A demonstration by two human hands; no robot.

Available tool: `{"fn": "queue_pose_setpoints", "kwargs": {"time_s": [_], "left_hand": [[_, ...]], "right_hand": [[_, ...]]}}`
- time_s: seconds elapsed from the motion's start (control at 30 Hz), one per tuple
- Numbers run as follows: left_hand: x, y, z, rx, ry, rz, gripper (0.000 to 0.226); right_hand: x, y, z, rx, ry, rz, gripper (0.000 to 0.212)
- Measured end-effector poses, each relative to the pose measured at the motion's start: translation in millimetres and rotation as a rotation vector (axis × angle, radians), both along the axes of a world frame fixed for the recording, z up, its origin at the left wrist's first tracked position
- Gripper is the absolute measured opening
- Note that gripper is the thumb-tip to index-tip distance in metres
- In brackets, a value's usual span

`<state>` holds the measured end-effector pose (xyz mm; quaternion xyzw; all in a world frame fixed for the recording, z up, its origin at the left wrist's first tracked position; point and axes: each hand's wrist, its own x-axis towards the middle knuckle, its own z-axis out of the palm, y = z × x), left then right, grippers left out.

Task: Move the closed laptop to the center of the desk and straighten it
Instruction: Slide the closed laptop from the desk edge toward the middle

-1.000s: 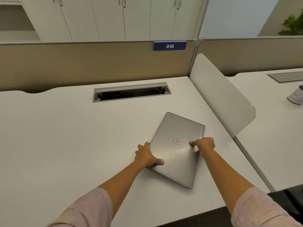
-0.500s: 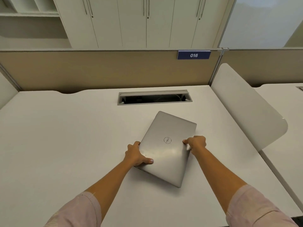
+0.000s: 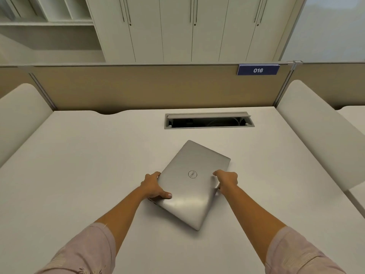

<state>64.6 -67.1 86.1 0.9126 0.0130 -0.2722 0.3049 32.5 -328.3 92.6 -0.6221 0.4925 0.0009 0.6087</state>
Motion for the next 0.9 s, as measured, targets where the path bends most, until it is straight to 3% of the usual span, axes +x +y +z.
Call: {"fn": "queue_pose_setpoints", "kwargs": {"time_s": [0.37, 0.63, 0.77, 0.9], "left_hand": [[37, 29, 0, -0.02, -0.011, -0.059, 0.11], [46, 32, -11, -0.005, -0.008, -0.096, 0.109], [45, 36, -8, 0.093, -0.045, -0.218, 0.109], [39, 38, -12, 0.088, -0.149, -0.263, 0.093]], "right_hand": [[2, 28, -9, -0.01, -0.006, 0.021, 0.038], [1, 8, -20, -0.123, 0.019, 0.16, 0.015], [-5, -2, -24, -0.241, 0.025, 0.304, 0.02], [-12, -14, -21, -0.338, -0.006, 0.402, 0.021]]}}
